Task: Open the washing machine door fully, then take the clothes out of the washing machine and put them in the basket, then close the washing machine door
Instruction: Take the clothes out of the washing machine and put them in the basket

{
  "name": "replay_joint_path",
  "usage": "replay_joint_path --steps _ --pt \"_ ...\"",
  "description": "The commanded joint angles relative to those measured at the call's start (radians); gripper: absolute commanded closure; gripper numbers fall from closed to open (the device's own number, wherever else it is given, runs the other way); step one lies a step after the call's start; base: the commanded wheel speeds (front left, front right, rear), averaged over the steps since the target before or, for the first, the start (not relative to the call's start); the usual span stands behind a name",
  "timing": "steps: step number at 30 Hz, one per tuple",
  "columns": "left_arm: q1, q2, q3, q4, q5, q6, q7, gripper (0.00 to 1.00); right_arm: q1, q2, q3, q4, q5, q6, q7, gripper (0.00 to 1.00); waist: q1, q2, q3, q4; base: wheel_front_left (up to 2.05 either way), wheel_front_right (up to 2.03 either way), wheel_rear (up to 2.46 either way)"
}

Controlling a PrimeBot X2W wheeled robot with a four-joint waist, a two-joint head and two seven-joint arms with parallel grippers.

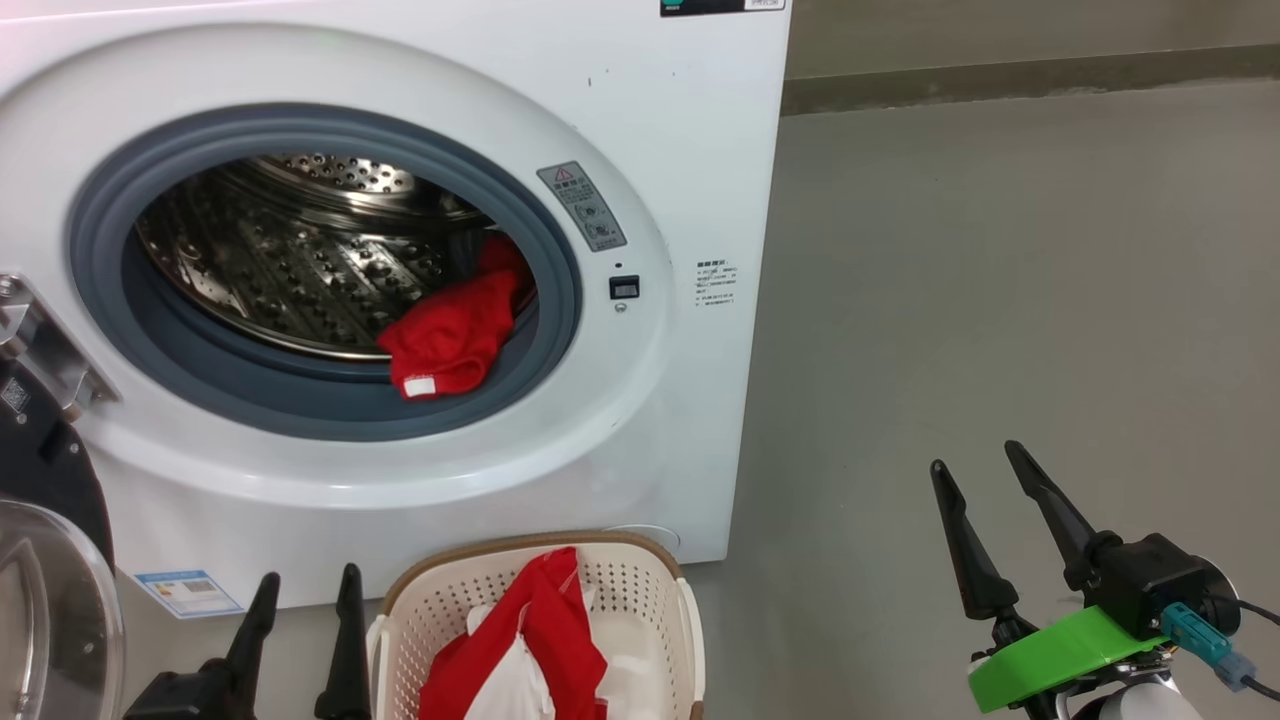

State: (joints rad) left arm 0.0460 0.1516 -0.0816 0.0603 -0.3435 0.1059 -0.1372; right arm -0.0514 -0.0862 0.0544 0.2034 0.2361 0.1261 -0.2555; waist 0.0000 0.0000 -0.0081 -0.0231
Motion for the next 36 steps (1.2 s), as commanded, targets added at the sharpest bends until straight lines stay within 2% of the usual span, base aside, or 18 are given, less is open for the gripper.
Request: replay_joint_path --steps 1,12,22,36 --pt "-0.020 0.018 0.034 -0.014 -0.013 0.005 -0.012 0.00 -0.017 -0.003 0.025 -0.026 -0.004 0.005 -0.006 0.00 0.0000 0.0000 0.004 -0.001 0.00 0.00 0.00" --pt "-0.072 0.008 0.029 0.025 -0.019 0.011 -0.034 0.00 -0.030 -0.007 0.037 -0.039 -0.006 0.005 -0.006 0.00 0.0000 0.0000 0.040 0.007 0.00 0.00 0.00" --pt "-0.181 0.013 0.020 0.054 -0.011 0.011 -0.054 0.00 -0.074 -0.014 0.057 -0.053 -0.003 0.005 -0.006 0.00 0.0000 0.0000 0.127 0.022 0.00 0.00 0.00" --pt "-0.494 0.025 -0.006 0.255 -0.018 -0.059 -0.089 0.00 -0.150 -0.048 0.073 -0.073 -0.004 0.005 -0.006 0.00 0.0000 0.0000 0.285 0.018 0.00 0.00 0.00"
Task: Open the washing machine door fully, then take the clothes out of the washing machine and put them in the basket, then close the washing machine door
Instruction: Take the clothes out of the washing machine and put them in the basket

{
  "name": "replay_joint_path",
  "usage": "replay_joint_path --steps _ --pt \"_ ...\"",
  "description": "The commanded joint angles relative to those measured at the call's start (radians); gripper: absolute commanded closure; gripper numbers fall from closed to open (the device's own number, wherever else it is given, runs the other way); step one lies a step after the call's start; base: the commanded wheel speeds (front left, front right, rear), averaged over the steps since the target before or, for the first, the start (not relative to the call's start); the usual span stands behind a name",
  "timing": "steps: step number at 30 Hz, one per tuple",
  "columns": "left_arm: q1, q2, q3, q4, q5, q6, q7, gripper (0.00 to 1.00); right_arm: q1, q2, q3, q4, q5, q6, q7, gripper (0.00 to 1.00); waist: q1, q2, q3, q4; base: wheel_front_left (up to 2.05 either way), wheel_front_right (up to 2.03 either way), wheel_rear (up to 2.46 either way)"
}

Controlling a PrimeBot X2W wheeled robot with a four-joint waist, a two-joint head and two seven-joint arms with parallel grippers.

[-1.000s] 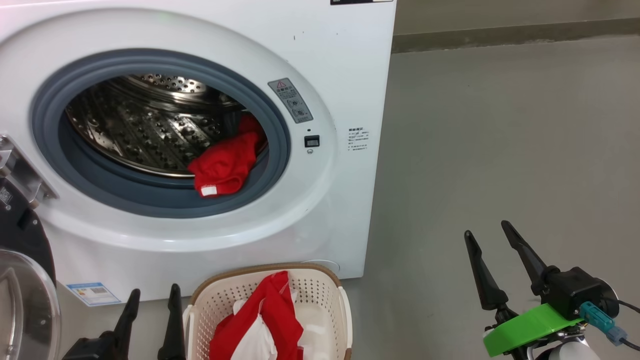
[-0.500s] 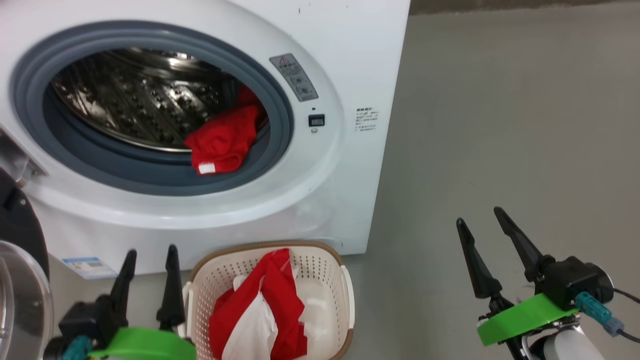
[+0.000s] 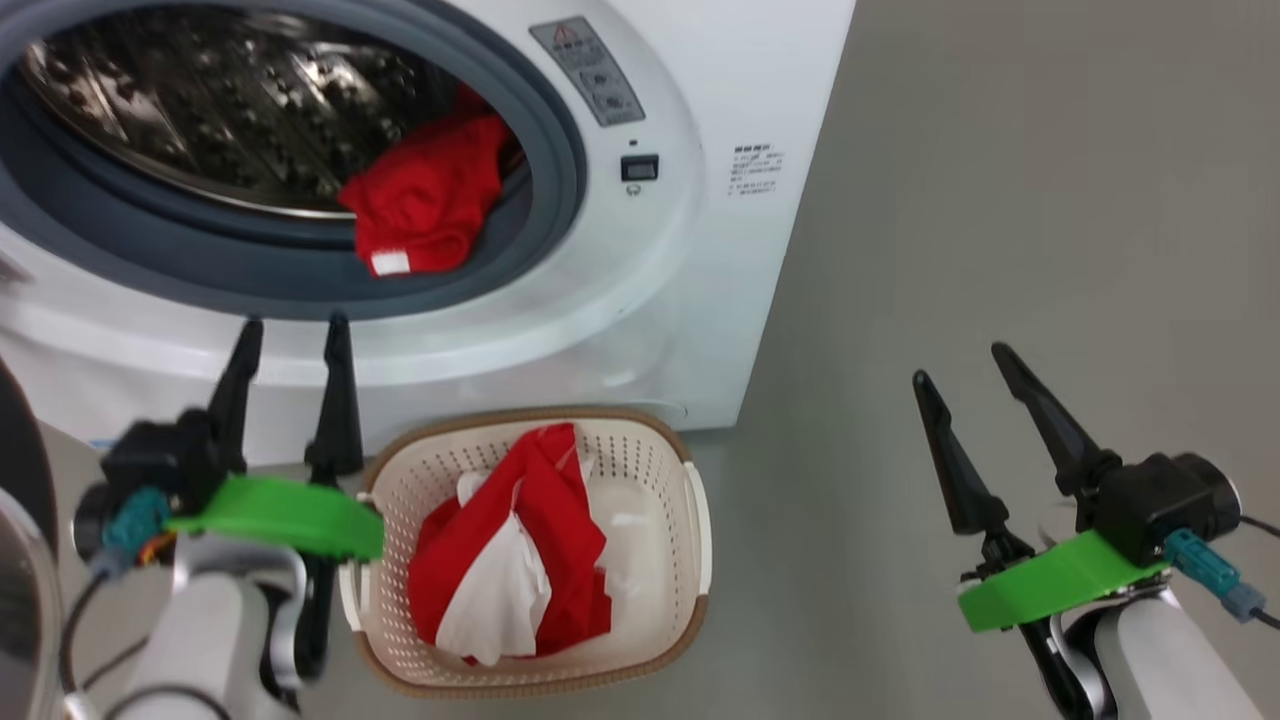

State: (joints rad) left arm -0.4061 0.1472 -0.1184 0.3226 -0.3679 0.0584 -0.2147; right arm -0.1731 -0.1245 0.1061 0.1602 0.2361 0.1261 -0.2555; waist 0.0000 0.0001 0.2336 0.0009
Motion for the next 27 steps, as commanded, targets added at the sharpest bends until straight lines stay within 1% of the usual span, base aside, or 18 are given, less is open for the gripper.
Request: replay_joint_path --steps 1,4,9,10,11,12,16,23,27 --pt "-0.066 0.031 0.032 0.013 0.004 -0.018 -0.015 0.00 -0.035 -0.010 0.022 -0.032 -0.004 0.005 -0.006 0.00 0.0000 -0.0001 0.055 -0.009 0.00 0.00 0.00" --pt "-0.140 0.038 0.031 0.078 0.007 -0.033 -0.025 0.00 -0.055 -0.013 0.029 -0.048 0.000 0.005 -0.006 0.00 0.0000 -0.0001 0.091 -0.019 0.00 0.00 0.00" --pt "-0.255 0.039 0.030 0.147 0.022 -0.036 -0.038 0.00 -0.077 -0.019 0.031 -0.061 0.004 0.005 -0.006 0.00 0.0000 -0.0001 0.152 -0.035 0.00 0.00 0.00" --pt "-0.255 0.039 0.030 0.147 0.022 -0.036 -0.038 0.00 -0.077 -0.019 0.031 -0.061 0.004 0.005 -0.006 0.00 0.0000 -0.0001 0.152 -0.035 0.00 0.00 0.00" --pt "-0.305 0.042 0.039 0.175 0.017 -0.043 -0.041 0.00 -0.086 -0.022 0.036 -0.065 0.003 0.005 -0.006 0.00 0.0000 -0.0001 0.177 -0.042 0.00 0.00 0.00" --pt "-0.305 0.042 0.039 0.175 0.017 -0.043 -0.041 0.00 -0.086 -0.022 0.036 -0.065 0.003 0.005 -0.006 0.00 0.0000 -0.0001 0.177 -0.042 0.00 0.00 0.00" --pt "-0.401 0.054 0.058 0.233 0.010 -0.059 -0.045 0.00 -0.106 -0.029 0.043 -0.068 0.007 0.005 -0.006 0.00 0.0000 -0.0001 0.223 -0.055 0.00 0.00 0.00" --pt "-0.554 0.066 0.065 0.361 -0.004 -0.101 -0.046 0.00 -0.142 -0.033 0.067 -0.065 0.011 0.005 -0.006 0.00 0.0000 -0.0001 0.290 -0.070 0.00 0.00 0.00" --pt "-0.638 0.083 0.049 0.451 -0.010 -0.127 0.004 0.00 -0.164 -0.037 0.097 -0.069 0.018 0.005 -0.006 0.00 0.0000 -0.0001 0.320 -0.082 0.00 0.00 0.00"
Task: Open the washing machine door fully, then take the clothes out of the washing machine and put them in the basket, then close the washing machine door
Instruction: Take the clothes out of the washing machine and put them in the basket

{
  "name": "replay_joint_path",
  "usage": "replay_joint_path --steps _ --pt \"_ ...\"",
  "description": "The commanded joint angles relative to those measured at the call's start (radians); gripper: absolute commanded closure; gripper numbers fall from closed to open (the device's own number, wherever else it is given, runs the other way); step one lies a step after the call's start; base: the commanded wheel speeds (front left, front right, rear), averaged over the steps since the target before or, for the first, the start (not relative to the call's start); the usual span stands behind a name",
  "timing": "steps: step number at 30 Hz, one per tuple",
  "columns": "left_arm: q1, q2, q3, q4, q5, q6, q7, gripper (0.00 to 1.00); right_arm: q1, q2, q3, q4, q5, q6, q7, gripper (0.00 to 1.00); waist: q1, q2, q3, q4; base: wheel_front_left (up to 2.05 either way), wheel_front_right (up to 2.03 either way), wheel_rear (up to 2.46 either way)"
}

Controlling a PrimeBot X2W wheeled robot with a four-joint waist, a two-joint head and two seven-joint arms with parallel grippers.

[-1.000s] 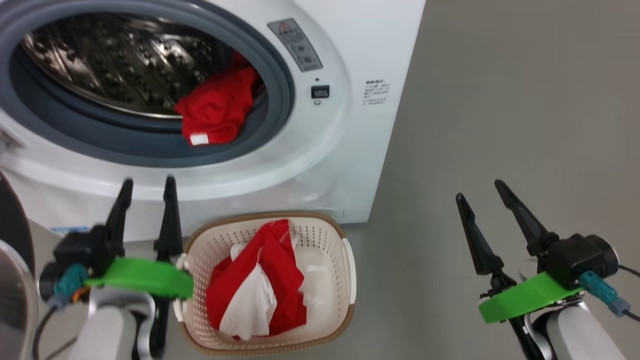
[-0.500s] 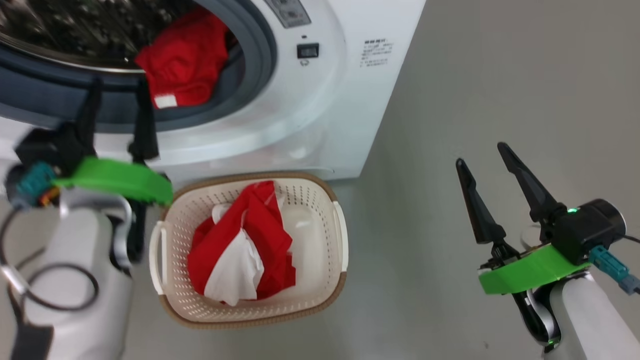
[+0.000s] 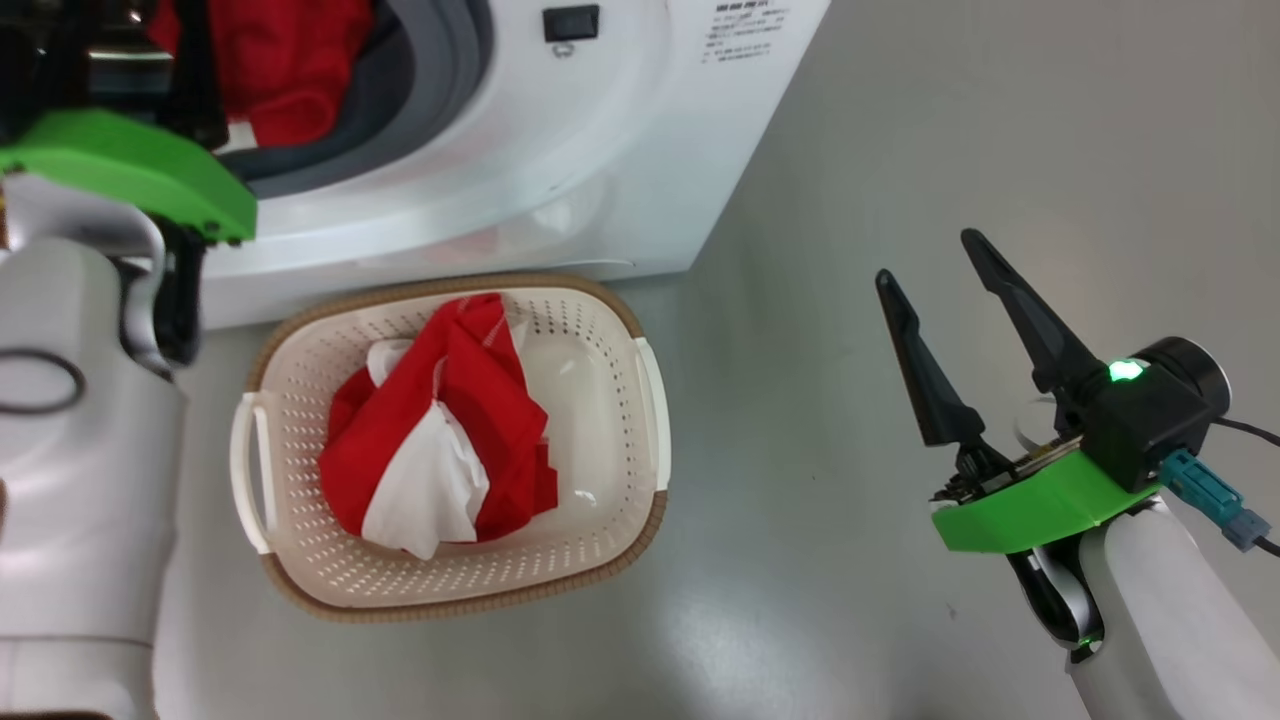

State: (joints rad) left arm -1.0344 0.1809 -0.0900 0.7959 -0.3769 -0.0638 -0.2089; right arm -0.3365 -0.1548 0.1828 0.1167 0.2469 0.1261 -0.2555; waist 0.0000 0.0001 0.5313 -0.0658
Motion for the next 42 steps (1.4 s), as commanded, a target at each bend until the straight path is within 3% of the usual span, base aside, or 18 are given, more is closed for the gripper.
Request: replay_joint_path --steps 1,13,20,21,23,24,31,42 --pt "-0.028 0.055 0.015 -0.002 0.000 -0.009 0.016 0.00 -0.006 -0.008 0.027 -0.026 0.010 0.005 -0.006 0.00 0.0000 -0.0001 0.029 -0.018 0.00 0.00 0.00" --pt "-0.158 0.109 -0.047 0.180 -0.007 -0.042 0.301 0.00 -0.032 -0.015 0.080 -0.046 0.045 0.005 -0.006 0.00 0.0000 -0.0001 0.071 -0.046 0.00 0.00 0.00" --pt "-0.168 0.125 -0.068 0.225 0.000 -0.024 0.383 0.00 -0.041 -0.017 0.101 -0.051 0.057 0.005 -0.006 0.00 0.0000 -0.0001 0.078 -0.068 0.00 0.00 0.00" --pt "-0.169 0.126 -0.071 0.229 0.002 -0.020 0.392 0.12 -0.041 -0.018 0.101 -0.051 0.059 0.005 -0.006 0.00 0.0000 -0.0001 0.079 -0.071 0.00 0.00 0.00" --pt "-0.169 0.129 -0.077 0.233 0.007 -0.008 0.402 0.60 -0.042 -0.018 0.100 -0.050 0.061 0.005 -0.006 0.00 0.0000 -0.0001 0.080 -0.074 0.00 0.00 0.00" --pt "-0.170 0.131 -0.080 0.230 0.010 -0.002 0.399 1.00 -0.042 -0.017 0.099 -0.050 0.061 0.005 -0.006 0.00 0.0000 -0.0001 0.080 -0.075 0.00 0.00 0.00" --pt "-0.151 0.125 -0.077 0.204 0.005 0.017 0.334 1.00 -0.038 -0.013 0.092 -0.044 0.061 0.005 -0.006 0.00 0.0000 -0.0001 0.076 -0.072 0.00 0.00 0.00" --pt "-0.081 0.084 -0.032 0.128 -0.061 -0.008 0.111 1.00 -0.036 -0.022 0.092 -0.031 0.059 0.005 -0.006 0.00 0.0000 -0.0001 0.044 -0.033 0.00 0.00 0.00"
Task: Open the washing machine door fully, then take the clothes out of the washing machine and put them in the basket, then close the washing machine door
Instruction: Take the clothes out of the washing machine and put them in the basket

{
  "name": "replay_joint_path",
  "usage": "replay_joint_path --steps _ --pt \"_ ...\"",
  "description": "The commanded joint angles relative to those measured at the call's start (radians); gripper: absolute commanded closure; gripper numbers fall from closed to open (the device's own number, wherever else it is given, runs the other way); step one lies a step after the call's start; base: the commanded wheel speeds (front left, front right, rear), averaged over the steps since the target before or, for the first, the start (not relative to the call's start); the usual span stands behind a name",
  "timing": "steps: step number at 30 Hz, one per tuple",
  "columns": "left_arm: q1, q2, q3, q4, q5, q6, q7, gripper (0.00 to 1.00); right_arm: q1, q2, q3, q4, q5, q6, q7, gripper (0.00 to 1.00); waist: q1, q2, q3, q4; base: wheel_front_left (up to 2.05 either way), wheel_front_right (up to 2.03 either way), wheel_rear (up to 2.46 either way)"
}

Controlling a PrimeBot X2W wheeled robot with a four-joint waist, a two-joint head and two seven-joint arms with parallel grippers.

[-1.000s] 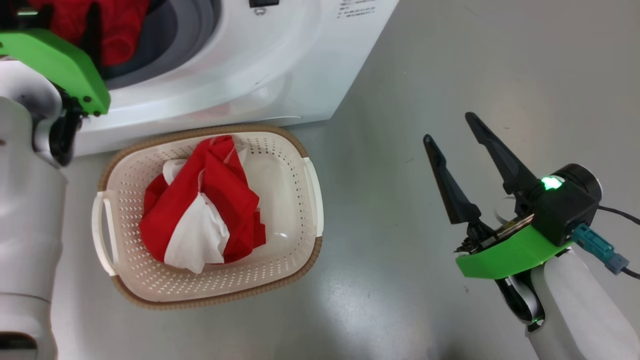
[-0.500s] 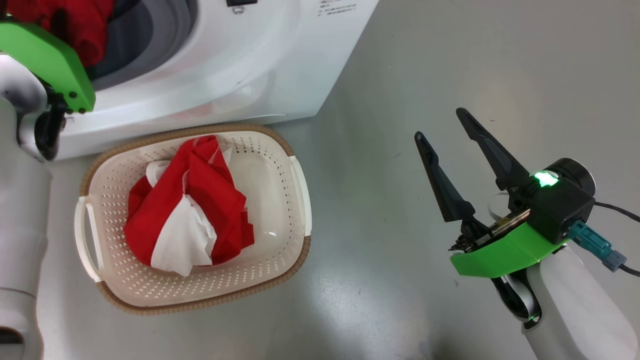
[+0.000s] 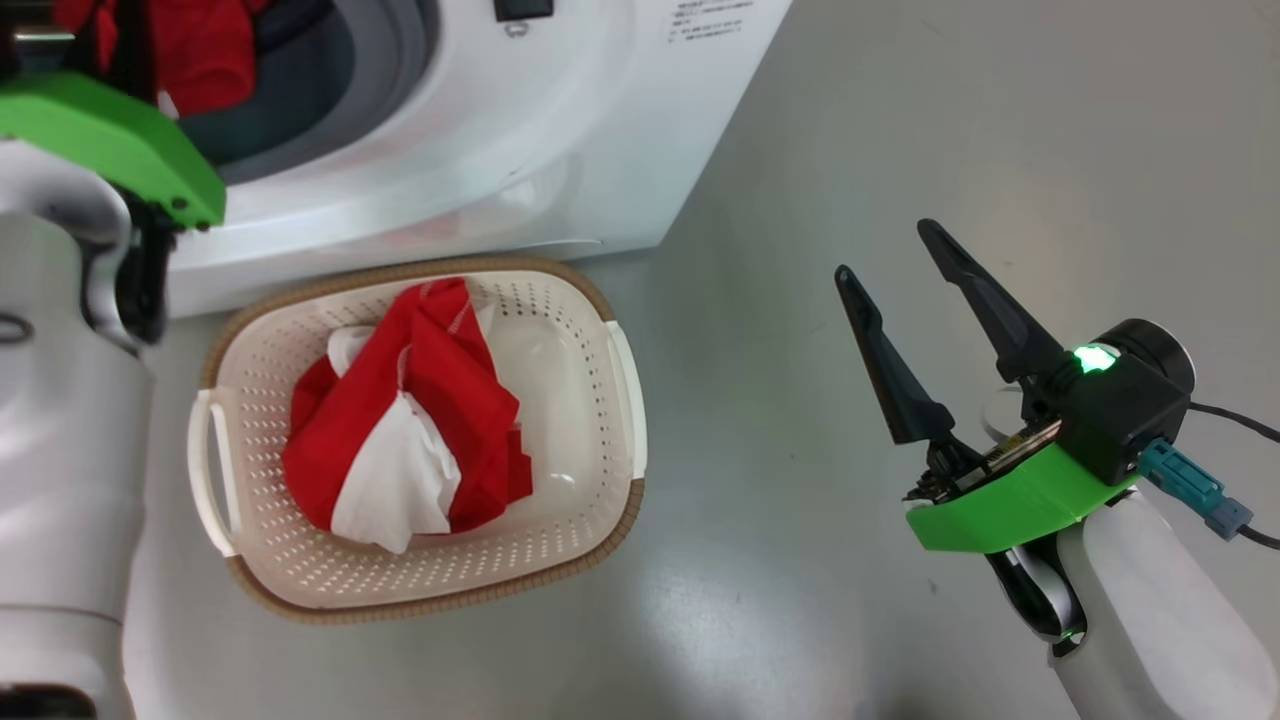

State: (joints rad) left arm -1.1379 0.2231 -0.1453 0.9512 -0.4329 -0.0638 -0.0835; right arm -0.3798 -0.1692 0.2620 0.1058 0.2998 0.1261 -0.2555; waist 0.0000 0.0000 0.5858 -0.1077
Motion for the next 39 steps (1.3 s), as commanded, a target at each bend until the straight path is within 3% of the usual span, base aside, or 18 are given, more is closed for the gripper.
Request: replay_joint_path --steps 1,10,21,39 --pt "0.032 0.038 0.026 -0.035 -0.010 -0.011 -0.037 1.00 0.008 -0.009 0.012 -0.019 0.007 0.005 -0.006 0.00 0.0000 0.0000 -0.016 0.012 0.00 0.00 0.00" --pt "0.148 0.034 0.044 -0.152 0.001 -0.017 -0.174 1.00 0.033 -0.015 0.008 -0.008 0.007 0.005 -0.006 0.00 0.0000 0.0000 -0.083 0.034 0.00 0.00 0.00" --pt "0.394 -0.003 0.119 -0.481 0.079 0.011 -0.178 1.00 0.057 -0.011 0.009 -0.003 0.007 0.005 -0.006 0.00 0.0000 0.0000 -0.170 0.064 0.00 0.00 0.00" --pt "0.692 -0.048 0.154 -0.817 0.147 0.045 -0.178 1.00 0.100 -0.002 -0.006 0.012 0.007 0.005 -0.006 0.00 0.0000 0.0000 -0.279 0.082 0.00 0.00 0.00"
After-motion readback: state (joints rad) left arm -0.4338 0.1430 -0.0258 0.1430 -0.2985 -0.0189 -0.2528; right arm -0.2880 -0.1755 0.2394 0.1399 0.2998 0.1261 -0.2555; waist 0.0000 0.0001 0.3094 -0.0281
